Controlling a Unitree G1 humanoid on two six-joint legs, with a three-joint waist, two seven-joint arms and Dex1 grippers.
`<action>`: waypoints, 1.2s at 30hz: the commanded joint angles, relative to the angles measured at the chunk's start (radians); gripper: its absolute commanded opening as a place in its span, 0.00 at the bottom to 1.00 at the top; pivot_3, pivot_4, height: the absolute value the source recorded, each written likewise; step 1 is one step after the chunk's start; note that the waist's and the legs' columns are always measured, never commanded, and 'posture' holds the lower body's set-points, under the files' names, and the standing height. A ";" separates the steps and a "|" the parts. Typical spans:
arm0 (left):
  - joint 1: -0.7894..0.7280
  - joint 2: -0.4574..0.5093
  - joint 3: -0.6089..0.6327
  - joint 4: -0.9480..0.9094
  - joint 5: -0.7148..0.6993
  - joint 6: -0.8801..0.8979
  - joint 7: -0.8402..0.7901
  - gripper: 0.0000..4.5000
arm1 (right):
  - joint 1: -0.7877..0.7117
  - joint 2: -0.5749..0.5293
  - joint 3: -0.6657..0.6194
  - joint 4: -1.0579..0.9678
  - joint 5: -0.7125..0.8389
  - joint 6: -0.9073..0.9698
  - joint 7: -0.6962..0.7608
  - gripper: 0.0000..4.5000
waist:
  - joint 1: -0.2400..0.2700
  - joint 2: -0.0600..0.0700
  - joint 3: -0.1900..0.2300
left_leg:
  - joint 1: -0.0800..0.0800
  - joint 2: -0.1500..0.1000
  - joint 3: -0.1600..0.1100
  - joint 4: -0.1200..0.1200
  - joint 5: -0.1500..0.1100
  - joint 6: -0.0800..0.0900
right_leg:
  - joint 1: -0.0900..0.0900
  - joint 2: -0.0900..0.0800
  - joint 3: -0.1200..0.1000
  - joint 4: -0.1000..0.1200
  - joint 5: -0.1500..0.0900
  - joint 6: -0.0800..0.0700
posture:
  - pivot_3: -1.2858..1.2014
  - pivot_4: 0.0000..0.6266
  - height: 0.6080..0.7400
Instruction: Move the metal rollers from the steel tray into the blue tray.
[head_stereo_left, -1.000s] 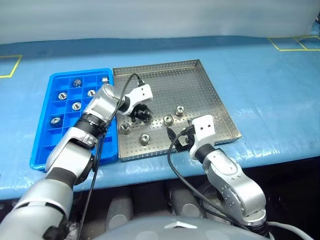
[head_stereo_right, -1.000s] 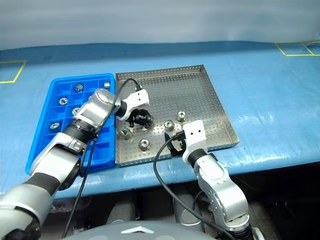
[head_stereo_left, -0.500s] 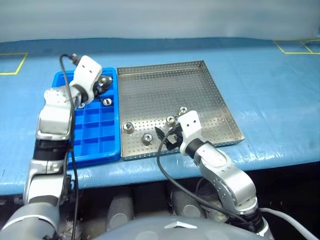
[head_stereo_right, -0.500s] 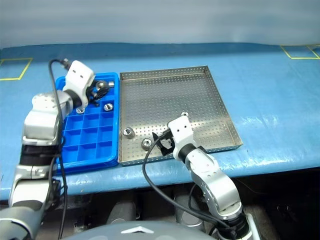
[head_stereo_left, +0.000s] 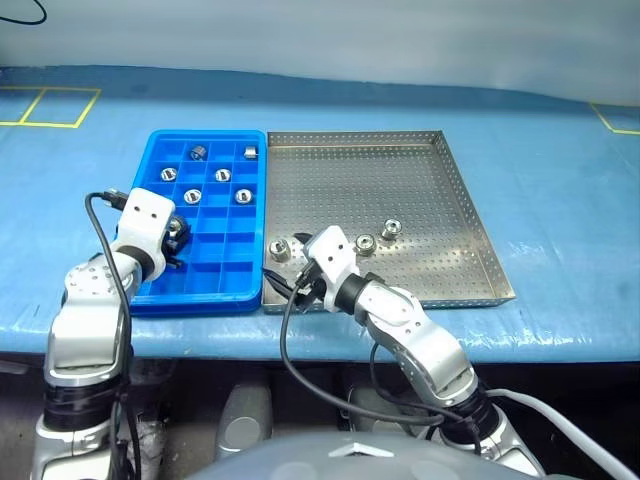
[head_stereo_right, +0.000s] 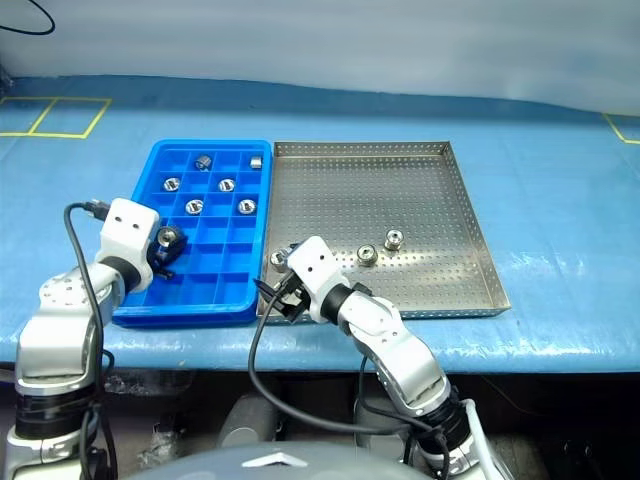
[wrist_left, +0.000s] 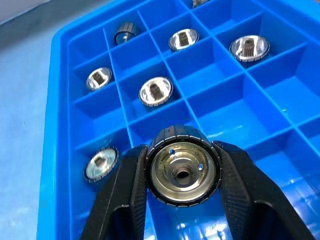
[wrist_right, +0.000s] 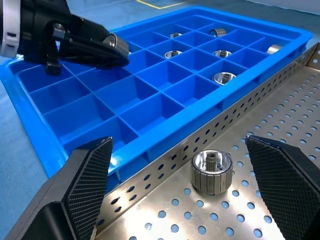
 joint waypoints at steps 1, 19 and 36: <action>0.010 0.000 -0.010 -0.039 -0.005 0.010 0.024 0.38 | -0.005 0.007 -0.006 -0.021 0.002 -0.023 0.010 1.00 | 0.002 0.000 0.000 | 0.000 0.000 0.000 0.000 0.000 0.000 | 0.000 0.000 0.000 0.000 0.000 0.000 | 0.58 0.24 1.00; -0.190 -0.004 -0.055 -0.109 -0.219 0.097 -0.113 0.95 | 0.031 -0.005 -0.067 -0.094 -0.026 -0.024 -0.024 1.00 | 0.022 0.000 0.000 | -0.002 -0.001 0.000 0.002 0.000 -0.001 | 0.001 -0.001 0.000 -0.003 0.000 -0.001 | 0.54 0.24 1.00; -0.629 0.163 -0.620 0.518 -0.177 -0.417 -0.748 0.95 | 0.290 -0.155 -0.258 -0.283 -0.018 -0.076 -0.033 1.00 | -0.073 0.001 0.000 | -0.001 0.000 0.003 -0.002 0.000 0.000 | -0.001 0.001 0.002 -0.003 0.000 -0.001 | 0.48 0.24 1.00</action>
